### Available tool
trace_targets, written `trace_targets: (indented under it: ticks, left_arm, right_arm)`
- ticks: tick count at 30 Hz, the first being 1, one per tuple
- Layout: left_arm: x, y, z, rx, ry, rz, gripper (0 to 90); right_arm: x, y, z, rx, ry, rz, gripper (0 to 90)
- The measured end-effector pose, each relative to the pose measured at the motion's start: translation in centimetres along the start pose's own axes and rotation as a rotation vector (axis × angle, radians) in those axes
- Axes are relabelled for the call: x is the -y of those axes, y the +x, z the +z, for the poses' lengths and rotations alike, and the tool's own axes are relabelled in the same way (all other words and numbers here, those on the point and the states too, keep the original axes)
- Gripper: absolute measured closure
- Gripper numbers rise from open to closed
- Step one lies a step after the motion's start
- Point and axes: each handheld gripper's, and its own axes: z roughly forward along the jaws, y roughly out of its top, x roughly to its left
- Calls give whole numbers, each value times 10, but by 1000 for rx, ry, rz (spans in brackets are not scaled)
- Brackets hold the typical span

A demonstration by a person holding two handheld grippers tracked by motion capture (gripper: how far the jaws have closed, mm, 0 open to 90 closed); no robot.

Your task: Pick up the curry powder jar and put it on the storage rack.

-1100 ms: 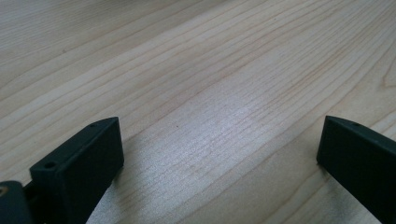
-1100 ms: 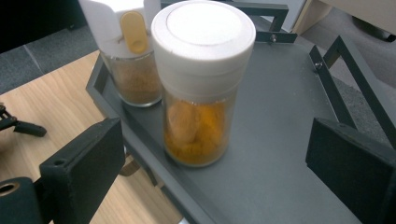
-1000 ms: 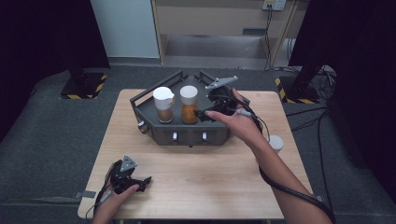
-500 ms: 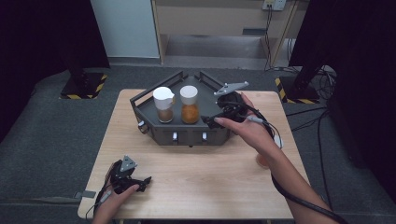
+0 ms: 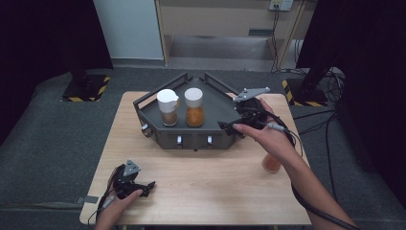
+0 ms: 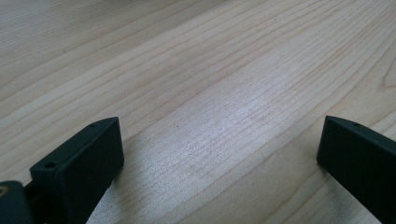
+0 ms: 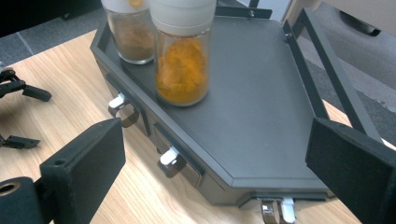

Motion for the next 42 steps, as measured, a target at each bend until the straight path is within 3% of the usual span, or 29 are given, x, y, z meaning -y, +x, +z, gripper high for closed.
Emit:
trace_targets:
  ticks: [18, 42]
  left_arm:
    - [0, 0, 0, 0, 0, 0, 0]
    - [0, 0, 0, 1, 2, 2, 0]
  right_arm:
    - [26, -15, -20, 28, 3, 32, 49]
    - [55, -32, -30, 66, 12, 83, 49]
